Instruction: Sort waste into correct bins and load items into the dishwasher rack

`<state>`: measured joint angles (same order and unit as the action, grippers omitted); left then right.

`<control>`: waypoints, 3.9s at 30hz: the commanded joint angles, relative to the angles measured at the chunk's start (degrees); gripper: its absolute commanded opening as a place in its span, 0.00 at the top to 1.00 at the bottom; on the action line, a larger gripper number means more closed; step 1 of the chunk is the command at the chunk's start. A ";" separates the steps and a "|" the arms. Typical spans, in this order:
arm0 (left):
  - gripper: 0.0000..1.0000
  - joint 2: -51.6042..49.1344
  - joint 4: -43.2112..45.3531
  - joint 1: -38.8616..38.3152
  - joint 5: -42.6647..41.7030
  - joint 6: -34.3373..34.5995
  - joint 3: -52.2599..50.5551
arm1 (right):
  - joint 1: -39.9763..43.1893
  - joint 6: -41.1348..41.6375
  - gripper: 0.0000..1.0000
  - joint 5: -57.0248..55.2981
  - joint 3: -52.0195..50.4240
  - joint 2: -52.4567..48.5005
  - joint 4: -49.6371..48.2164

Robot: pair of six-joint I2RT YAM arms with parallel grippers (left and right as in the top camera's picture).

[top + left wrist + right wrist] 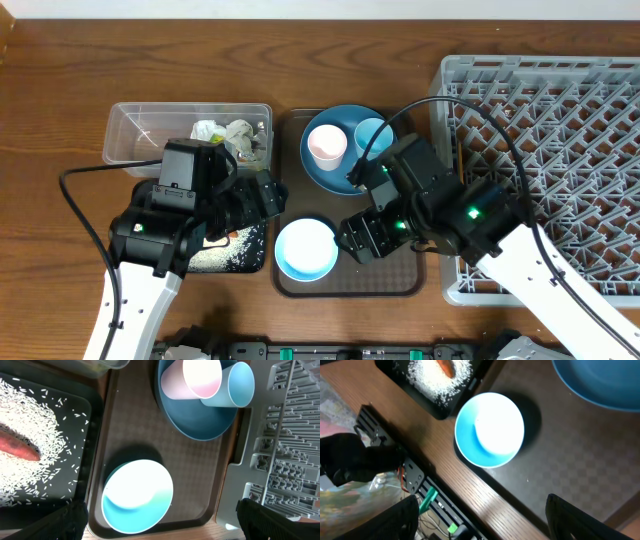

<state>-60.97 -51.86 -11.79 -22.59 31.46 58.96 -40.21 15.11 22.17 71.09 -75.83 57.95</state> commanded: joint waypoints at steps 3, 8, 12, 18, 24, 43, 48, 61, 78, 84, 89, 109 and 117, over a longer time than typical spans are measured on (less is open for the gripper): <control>0.02 0.00 0.00 -0.17 -0.55 -0.37 0.42 | -2.64 0.72 0.19 0.11 0.02 -2.10 -2.12; 0.02 0.00 0.00 -0.20 -0.55 -0.37 0.42 | -3.13 0.70 0.19 -1.40 0.02 -4.35 -4.15; 0.02 0.00 0.00 -0.17 -0.55 -0.37 0.42 | -3.32 0.72 0.19 -1.38 0.02 -6.64 -5.33; 0.02 0.00 0.00 -0.17 -0.55 -0.37 0.42 | -3.69 0.70 0.22 -3.52 0.02 -9.81 -6.32; 0.02 0.00 0.00 -0.17 -0.55 -0.37 0.42 | -3.69 0.70 0.21 -8.94 0.02 -10.08 -10.21; 0.02 0.00 0.00 -0.17 -0.55 -0.37 0.42 | -2.19 0.74 0.11 -28.13 0.04 -13.44 -26.23; 0.02 0.00 0.02 -0.20 -0.55 -0.37 0.42 | 1.57 0.74 0.11 -30.60 0.04 -13.44 -25.18; 0.02 0.00 0.02 -0.17 -0.55 -0.37 0.42 | 8.66 4.57 0.02 -31.01 0.02 -13.44 -17.33; 0.06 -2.75 11.39 -0.24 2.69 3.96 0.39 | 13.84 4.57 0.01 -31.82 0.02 -13.44 -15.02; 0.23 -11.02 20.74 -3.37 2.69 7.87 0.42 | 15.17 4.55 0.01 -31.56 0.02 -13.44 -14.69; 0.30 -19.43 31.69 -6.69 3.61 8.37 0.42 | 15.17 4.57 0.01 -31.58 0.02 -13.44 -15.47; 0.40 -39.19 45.70 -10.05 9.88 12.83 0.42 | 15.17 4.55 0.01 -31.61 0.02 -13.44 -15.93; 0.61 -39.43 45.77 -10.14 10.08 12.83 0.42 | 15.17 4.55 0.01 -31.58 0.02 -13.44 -15.93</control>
<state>-100.55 -6.09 -21.96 -13.32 44.21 58.96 -25.41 19.05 -8.84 71.05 -89.25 42.17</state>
